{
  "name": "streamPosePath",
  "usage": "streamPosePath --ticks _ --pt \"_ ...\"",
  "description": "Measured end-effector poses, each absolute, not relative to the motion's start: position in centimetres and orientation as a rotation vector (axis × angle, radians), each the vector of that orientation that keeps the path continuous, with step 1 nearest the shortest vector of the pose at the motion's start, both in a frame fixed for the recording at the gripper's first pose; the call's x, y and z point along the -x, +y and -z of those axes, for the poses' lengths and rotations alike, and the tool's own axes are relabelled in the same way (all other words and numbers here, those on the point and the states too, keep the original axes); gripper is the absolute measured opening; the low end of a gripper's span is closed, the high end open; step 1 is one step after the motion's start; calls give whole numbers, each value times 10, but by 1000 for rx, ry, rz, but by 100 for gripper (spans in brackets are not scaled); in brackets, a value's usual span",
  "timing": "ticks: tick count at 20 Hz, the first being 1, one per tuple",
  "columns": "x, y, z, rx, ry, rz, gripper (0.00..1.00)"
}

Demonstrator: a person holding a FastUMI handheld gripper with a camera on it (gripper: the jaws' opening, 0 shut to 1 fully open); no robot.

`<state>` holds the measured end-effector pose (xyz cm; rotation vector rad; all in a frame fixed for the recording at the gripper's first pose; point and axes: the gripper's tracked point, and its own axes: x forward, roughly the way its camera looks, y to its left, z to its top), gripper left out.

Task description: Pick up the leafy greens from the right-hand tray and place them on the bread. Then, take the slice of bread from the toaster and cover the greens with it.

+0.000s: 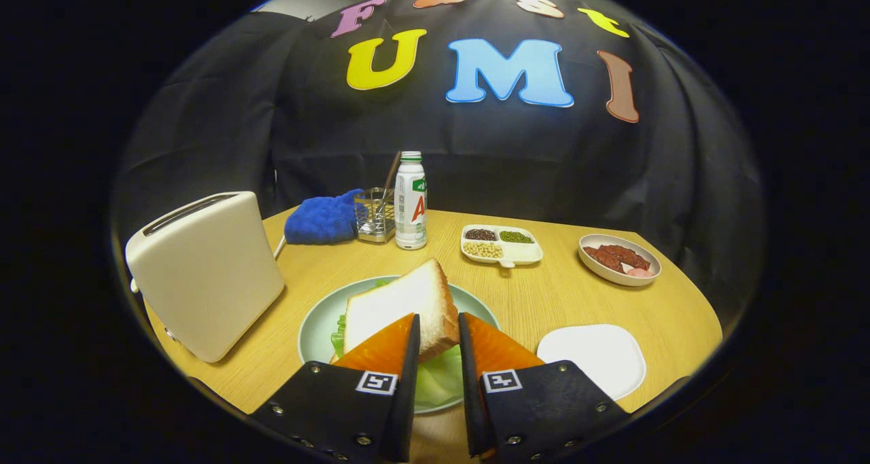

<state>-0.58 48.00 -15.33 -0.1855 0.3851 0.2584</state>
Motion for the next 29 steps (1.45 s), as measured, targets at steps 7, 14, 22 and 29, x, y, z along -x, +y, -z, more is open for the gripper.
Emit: streamPosePath --ticks 7,14,22,29 --pt "4 479 154 193 387 -262 34" --pt "4 470 127 207 264 -275 39" --pt "18 343 45 151 71 -183 39" --pt "13 140 27 214 -18 -25 39"
